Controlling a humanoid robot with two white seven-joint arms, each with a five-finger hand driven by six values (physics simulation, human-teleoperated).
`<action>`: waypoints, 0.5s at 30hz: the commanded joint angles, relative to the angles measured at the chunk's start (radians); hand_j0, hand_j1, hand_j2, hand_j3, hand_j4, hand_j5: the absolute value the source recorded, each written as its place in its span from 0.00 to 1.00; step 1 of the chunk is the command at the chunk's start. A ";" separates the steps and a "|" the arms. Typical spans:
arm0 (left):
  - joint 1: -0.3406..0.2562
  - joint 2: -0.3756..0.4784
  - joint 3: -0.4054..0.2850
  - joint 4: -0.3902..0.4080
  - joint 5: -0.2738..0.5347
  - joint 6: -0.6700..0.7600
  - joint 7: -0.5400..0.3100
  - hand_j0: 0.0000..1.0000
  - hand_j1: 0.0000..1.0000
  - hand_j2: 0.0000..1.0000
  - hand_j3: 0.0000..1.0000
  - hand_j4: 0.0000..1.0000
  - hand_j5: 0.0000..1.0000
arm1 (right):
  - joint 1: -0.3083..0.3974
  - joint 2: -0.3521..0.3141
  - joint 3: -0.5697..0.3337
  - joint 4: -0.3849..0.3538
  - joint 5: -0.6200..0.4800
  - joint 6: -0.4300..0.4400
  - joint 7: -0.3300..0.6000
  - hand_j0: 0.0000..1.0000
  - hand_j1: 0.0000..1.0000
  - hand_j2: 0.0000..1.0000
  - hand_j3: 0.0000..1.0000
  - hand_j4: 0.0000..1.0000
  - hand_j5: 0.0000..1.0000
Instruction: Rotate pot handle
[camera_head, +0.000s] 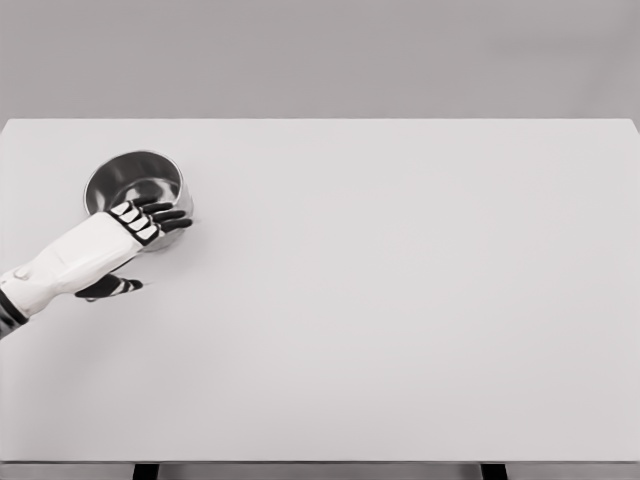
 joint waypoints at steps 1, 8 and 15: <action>0.000 0.007 0.000 0.023 0.006 0.001 0.000 1.00 1.00 1.00 1.00 1.00 1.00 | 0.000 0.000 0.000 0.000 0.000 0.000 0.000 1.00 1.00 1.00 1.00 1.00 1.00; 0.000 0.020 0.036 0.039 0.016 0.001 0.002 1.00 1.00 1.00 1.00 1.00 1.00 | 0.000 0.000 0.000 0.000 0.000 0.000 0.000 1.00 1.00 1.00 1.00 1.00 1.00; 0.000 0.040 0.079 0.100 0.022 0.001 0.003 1.00 1.00 1.00 1.00 1.00 1.00 | 0.000 0.000 0.000 0.000 0.000 0.000 0.000 1.00 1.00 1.00 1.00 1.00 1.00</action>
